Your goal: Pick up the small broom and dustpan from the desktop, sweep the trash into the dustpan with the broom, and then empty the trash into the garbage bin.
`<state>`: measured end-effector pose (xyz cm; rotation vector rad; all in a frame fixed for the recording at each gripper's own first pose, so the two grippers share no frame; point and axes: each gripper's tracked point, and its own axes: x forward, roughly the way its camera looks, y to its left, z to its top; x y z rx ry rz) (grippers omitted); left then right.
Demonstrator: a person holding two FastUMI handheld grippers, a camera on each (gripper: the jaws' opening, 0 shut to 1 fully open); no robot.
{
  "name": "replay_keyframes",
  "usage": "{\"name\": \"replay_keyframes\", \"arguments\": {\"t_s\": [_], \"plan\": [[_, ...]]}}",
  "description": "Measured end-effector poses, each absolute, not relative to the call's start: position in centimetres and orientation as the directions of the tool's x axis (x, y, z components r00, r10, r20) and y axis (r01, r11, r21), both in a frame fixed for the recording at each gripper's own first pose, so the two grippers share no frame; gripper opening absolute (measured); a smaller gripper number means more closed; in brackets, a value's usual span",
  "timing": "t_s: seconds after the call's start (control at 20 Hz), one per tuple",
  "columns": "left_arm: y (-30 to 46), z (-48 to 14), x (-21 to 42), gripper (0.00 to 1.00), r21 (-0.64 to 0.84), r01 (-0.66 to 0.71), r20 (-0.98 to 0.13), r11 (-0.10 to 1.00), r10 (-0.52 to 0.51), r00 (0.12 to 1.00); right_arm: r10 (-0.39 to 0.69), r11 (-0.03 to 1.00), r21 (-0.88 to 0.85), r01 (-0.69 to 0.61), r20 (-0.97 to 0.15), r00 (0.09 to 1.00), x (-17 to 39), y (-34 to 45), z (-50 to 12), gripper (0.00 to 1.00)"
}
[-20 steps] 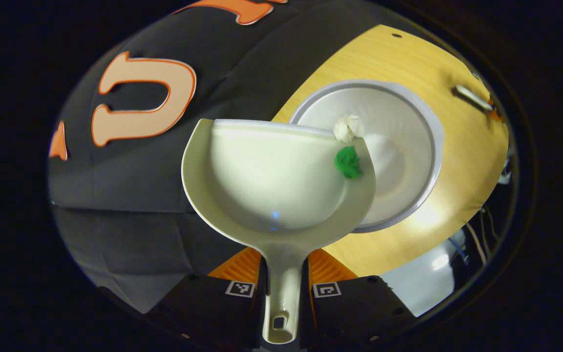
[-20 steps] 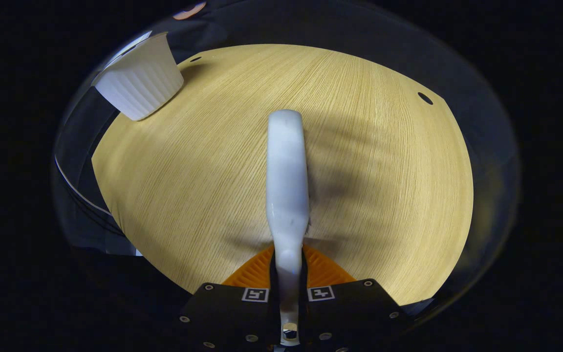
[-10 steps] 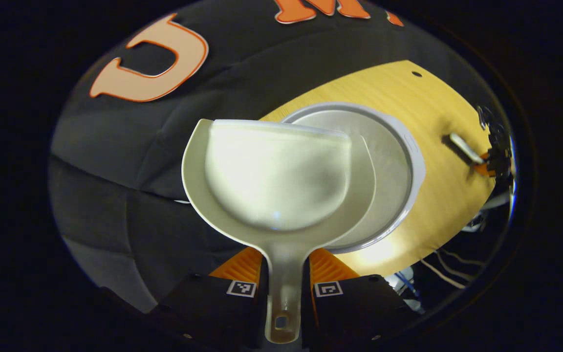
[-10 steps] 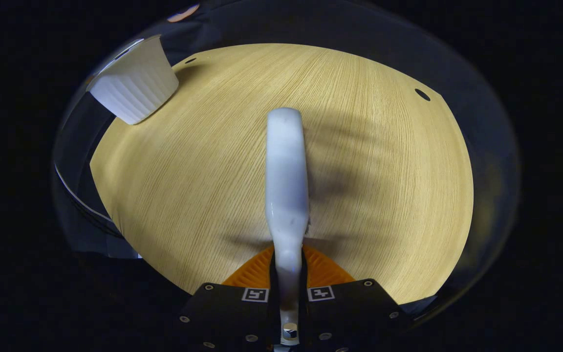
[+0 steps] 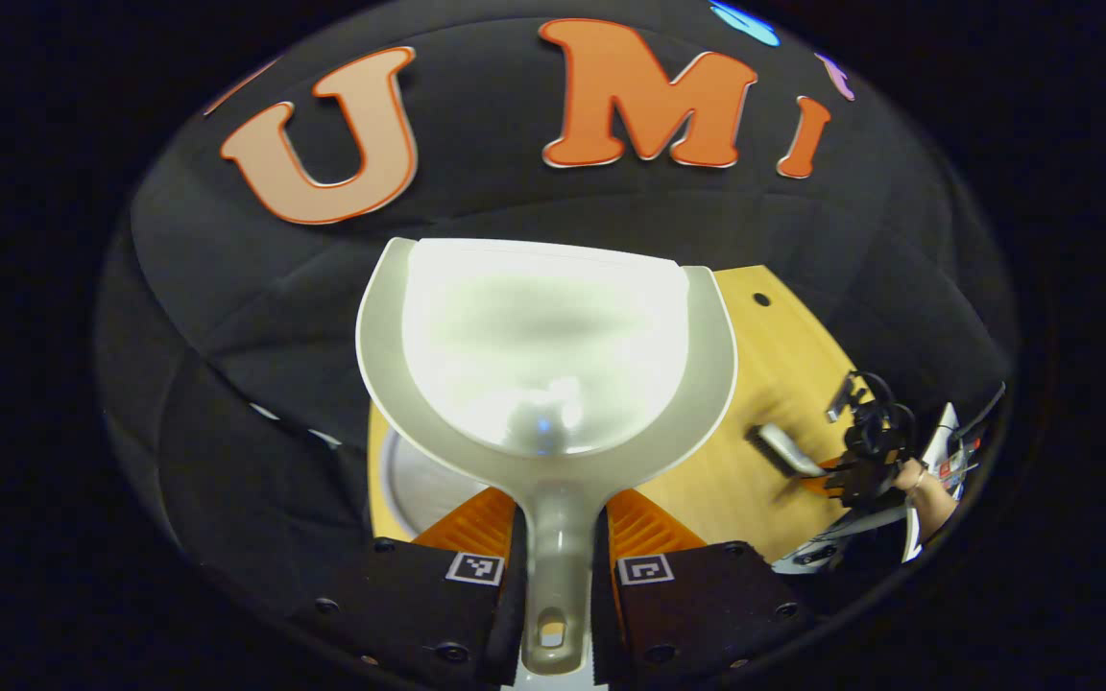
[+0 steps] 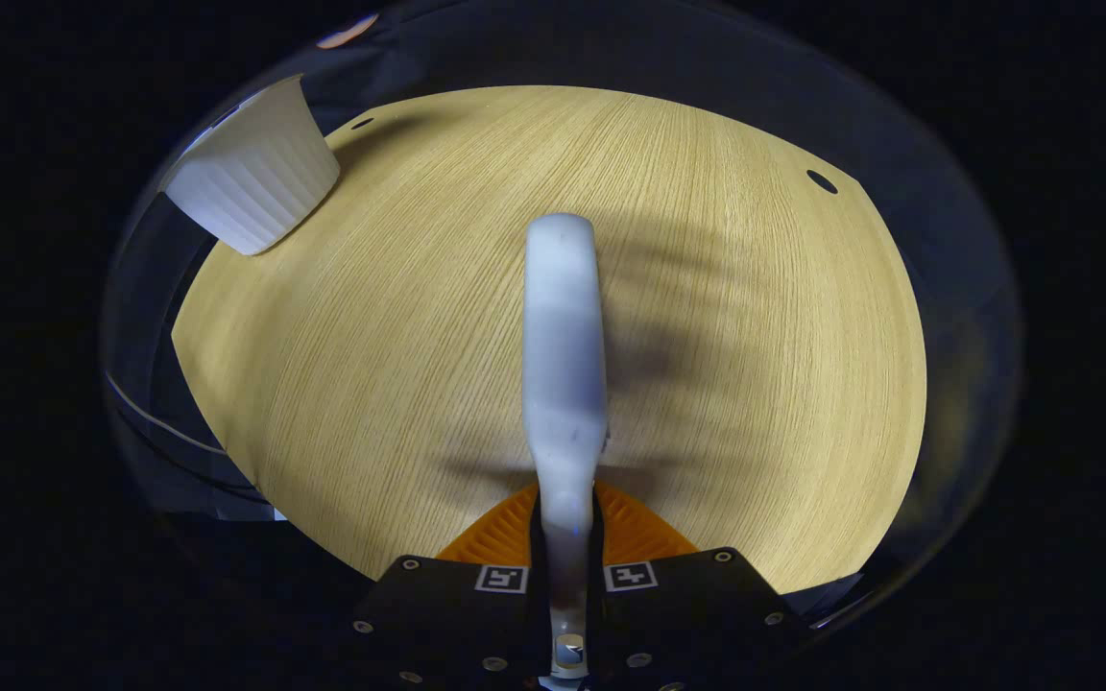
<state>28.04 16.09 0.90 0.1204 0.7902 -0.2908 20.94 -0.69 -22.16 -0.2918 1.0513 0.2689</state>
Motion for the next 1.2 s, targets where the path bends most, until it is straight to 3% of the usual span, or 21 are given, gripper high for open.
{"name": "replay_keyframes", "arguments": {"t_s": [0.15, 0.5, 0.7, 1.0, 1.2], "plan": [[10.7, 0.0, 26.1, 0.29, -0.135, 0.397, -0.734, 0.908, -0.360, 0.575, 0.076, 0.932, -0.109, -0.347, -0.875, 0.478, 21.0, -0.6, -22.1, 0.14], [6.3, -5.2, 26.4, 0.29, -0.206, 0.434, -0.779, 0.877, -0.416, 0.470, 0.093, 0.953, -0.064, -0.297, -0.869, 0.487, 20.8, -0.8, -22.2, 0.14], [7.4, -12.2, 26.2, 0.29, -0.231, 0.360, -0.829, 0.904, -0.377, 0.414, 0.080, 0.970, -0.050, -0.240, -0.860, 0.504, 21.0, -0.6, -22.0, 0.14], [8.7, -21.9, 26.2, 0.29, -0.180, 0.205, -0.870, 0.962, -0.253, 0.423, 0.059, 0.988, -0.024, -0.153, -0.855, 0.516, 21.9, 0.3, -21.8, 0.14], [8.4, -24.6, 25.5, 0.29, -0.164, 0.119, -0.880, 0.979, -0.200, 0.430, 0.031, 0.993, -0.034, -0.115, -0.850, 0.526, 22.6, 0.1, -21.3, 0.14]]}}
